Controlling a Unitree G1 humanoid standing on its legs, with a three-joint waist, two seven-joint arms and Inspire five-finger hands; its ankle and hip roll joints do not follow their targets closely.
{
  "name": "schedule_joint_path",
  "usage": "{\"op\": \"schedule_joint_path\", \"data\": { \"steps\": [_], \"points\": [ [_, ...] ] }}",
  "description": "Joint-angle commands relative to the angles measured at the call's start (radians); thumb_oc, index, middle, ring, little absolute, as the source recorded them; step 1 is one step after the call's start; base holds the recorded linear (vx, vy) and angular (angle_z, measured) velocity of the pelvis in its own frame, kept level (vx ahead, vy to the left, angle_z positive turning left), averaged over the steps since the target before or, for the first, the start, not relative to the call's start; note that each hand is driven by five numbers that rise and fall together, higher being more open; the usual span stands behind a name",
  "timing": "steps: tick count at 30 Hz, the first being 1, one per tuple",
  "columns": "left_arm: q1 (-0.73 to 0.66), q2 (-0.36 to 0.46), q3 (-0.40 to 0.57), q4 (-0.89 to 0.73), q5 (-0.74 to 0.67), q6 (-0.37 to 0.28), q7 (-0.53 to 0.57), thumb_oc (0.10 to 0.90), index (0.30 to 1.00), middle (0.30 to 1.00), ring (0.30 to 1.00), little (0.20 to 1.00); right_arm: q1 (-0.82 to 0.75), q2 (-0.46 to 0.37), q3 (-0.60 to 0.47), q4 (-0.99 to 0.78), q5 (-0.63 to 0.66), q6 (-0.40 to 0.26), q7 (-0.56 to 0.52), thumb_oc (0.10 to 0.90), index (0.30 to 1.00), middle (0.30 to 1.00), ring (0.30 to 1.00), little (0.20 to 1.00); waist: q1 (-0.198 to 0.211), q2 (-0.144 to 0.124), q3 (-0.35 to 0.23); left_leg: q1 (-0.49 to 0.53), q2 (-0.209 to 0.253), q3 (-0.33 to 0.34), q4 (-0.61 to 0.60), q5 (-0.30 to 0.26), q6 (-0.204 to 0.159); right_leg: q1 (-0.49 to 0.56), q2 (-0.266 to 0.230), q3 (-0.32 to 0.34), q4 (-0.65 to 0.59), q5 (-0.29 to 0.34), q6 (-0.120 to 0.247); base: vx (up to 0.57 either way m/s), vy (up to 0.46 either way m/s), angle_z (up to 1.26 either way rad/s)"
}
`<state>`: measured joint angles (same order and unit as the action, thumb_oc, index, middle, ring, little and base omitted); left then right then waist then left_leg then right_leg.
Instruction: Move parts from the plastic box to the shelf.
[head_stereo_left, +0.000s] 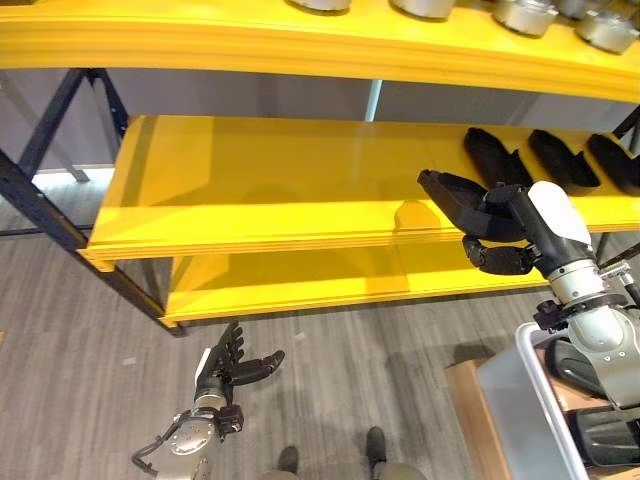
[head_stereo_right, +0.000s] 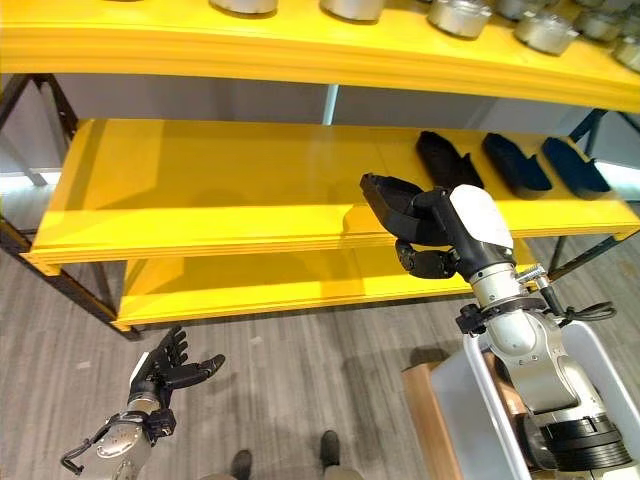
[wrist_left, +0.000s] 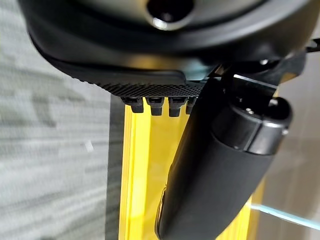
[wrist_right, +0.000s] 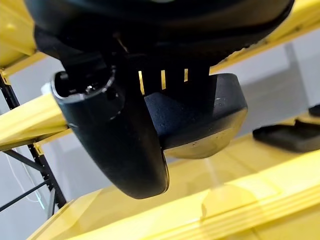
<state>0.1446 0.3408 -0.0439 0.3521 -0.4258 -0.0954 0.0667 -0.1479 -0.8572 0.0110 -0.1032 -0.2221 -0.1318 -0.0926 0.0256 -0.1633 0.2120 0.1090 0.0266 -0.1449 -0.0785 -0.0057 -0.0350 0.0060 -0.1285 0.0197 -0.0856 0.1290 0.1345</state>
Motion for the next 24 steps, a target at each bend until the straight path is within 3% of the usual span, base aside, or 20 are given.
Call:
{"op": "schedule_joint_path", "data": {
  "steps": [1, 10, 17, 19, 20, 22, 23, 24],
  "points": [
    [-0.006, 0.021, -0.031, -0.076, -0.006, -0.089, -0.041, 0.9, 1.0, 1.0, 1.0, 1.0, -0.142, -0.077, -0.136, -0.037, 0.062, -0.071, -0.06, 0.4, 0.3, 0.3, 0.3, 0.3, 0.019, 0.017, -0.165, -0.01, 0.103, 0.037, -0.009, -0.059, -0.037, -0.092, -0.016, -0.007, 0.113, -0.05, 0.026, 0.07, -0.237, 0.04],
    [0.006, 0.004, -0.052, -0.077, -0.019, -0.086, -0.06, 0.9, 1.0, 1.0, 1.0, 1.0, -0.212, -0.109, -0.104, -0.05, 0.074, -0.091, -0.064, 0.4, 0.3, 0.3, 0.3, 0.3, 0.023, 0.049, -0.187, -0.016, 0.156, 0.038, 0.002, -0.025, -0.078, -0.039, 0.026, -0.043, 0.072, -0.079, -0.008, 0.01, -0.133, 0.06],
    [0.02, -0.009, -0.06, -0.076, -0.036, -0.087, -0.056, 0.9, 1.0, 1.0, 1.0, 1.0, -0.402, -0.124, 0.045, -0.031, 0.079, -0.097, -0.061, 0.4, 0.3, 0.3, 0.3, 0.3, 0.044, 0.079, -0.179, -0.024, 0.184, 0.014, 0.05, -0.015, -0.102, 0.007, 0.066, -0.06, 0.05, -0.108, -0.044, -0.01, -0.141, 0.09],
    [0.037, -0.008, -0.053, -0.078, -0.053, -0.088, -0.052, 0.9, 1.0, 1.0, 1.0, 1.0, -0.505, -0.131, 0.136, 0.002, 0.086, -0.095, -0.054, 0.4, 0.3, 0.3, 0.3, 0.3, 0.065, 0.085, -0.169, -0.04, 0.191, -0.012, 0.105, 0.0, -0.103, 0.011, 0.093, -0.044, 0.054, -0.127, -0.063, 0.0, -0.239, 0.0],
    [0.052, -0.008, -0.045, -0.083, -0.062, -0.087, -0.055, 0.9, 1.0, 1.0, 1.0, 1.0, -0.558, -0.128, 0.178, 0.03, 0.091, -0.093, -0.057, 0.4, 0.3, 0.3, 0.3, 0.3, 0.083, 0.083, -0.149, -0.083, 0.193, -0.037, 0.192, 0.04, -0.102, 0.016, 0.109, -0.034, 0.06, -0.136, -0.08, -0.03, -0.239, -0.04],
    [0.044, 0.006, -0.046, -0.086, -0.069, -0.088, -0.051, 0.9, 1.0, 1.0, 1.0, 1.0, -0.631, -0.134, 0.221, 0.055, 0.099, -0.086, -0.063, 0.4, 0.3, 0.3, 0.3, 0.3, 0.113, 0.074, -0.104, -0.139, 0.152, -0.099, 0.291, 0.102, -0.097, 0.014, 0.107, -0.037, 0.072, -0.134, -0.092, -0.14, -0.185, -0.05],
    [0.041, 0.006, -0.054, -0.096, -0.089, -0.082, -0.058, 0.9, 1.0, 1.0, 1.0, 1.0, -0.661, -0.152, 0.239, 0.085, 0.094, -0.073, -0.074, 0.4, 0.3, 0.3, 0.3, 0.3, 0.111, 0.074, -0.071, -0.216, 0.133, -0.026, 0.288, 0.093, -0.067, 0.01, 0.081, -0.089, 0.104, -0.158, -0.097, -0.12, -0.063, 0.7],
    [0.041, 0.004, -0.06, -0.092, -0.092, -0.08, -0.06, 0.9, 1.0, 1.0, 1.0, 1.0, -0.664, -0.16, 0.243, 0.098, 0.085, -0.067, -0.081, 0.4, 0.3, 0.3, 0.3, 0.3, 0.107, 0.077, -0.074, -0.231, 0.147, 0.018, 0.212, 0.095, -0.068, 0.008, 0.071, -0.106, 0.112, -0.169, -0.093, -0.05, 0.014, 1.14]
  ]
}}
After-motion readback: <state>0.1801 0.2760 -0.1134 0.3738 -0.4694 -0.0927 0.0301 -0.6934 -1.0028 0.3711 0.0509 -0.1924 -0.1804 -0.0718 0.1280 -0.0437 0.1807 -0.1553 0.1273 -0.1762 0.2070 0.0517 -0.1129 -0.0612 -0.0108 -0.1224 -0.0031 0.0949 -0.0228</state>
